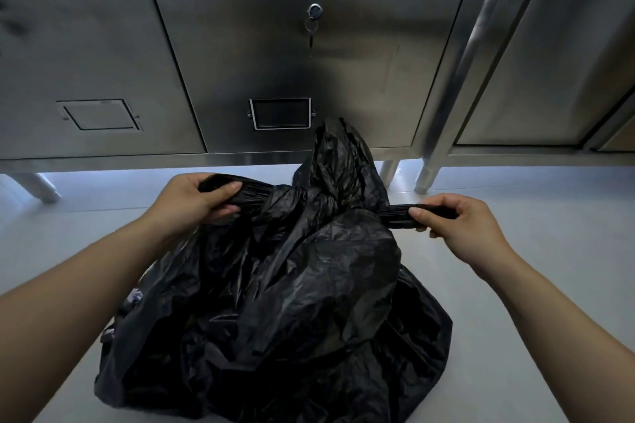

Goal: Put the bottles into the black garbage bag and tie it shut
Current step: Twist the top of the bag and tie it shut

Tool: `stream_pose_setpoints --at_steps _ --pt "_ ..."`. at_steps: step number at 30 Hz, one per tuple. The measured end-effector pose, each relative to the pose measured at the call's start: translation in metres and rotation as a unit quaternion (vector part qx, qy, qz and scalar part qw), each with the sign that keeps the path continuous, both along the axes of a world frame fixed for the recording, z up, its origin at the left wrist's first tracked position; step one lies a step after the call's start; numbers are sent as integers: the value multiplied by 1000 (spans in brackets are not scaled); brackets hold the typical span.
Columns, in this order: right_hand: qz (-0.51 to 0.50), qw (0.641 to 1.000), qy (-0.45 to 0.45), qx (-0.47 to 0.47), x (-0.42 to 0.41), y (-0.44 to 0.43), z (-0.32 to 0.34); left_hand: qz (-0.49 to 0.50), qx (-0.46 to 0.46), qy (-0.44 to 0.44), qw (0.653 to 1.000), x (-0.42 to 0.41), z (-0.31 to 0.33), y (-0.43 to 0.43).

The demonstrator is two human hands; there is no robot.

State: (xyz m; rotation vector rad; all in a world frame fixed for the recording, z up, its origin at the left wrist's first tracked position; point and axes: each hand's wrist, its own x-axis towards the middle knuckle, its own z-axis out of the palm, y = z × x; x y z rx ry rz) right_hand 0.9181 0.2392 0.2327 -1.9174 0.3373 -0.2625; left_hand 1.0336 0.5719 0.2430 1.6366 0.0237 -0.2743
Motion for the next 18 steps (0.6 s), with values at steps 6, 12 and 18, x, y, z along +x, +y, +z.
stream_pose_setpoints --at_steps 6,12,18 --pt "29 997 -1 72 12 21 17 -88 34 -5 996 0 7 -8" --pt "43 997 16 -58 17 38 18 -84 47 -23 995 -1 9 -11" --pt "-41 991 -86 -91 15 41 36 -9 111 -86 990 3 24 -3"
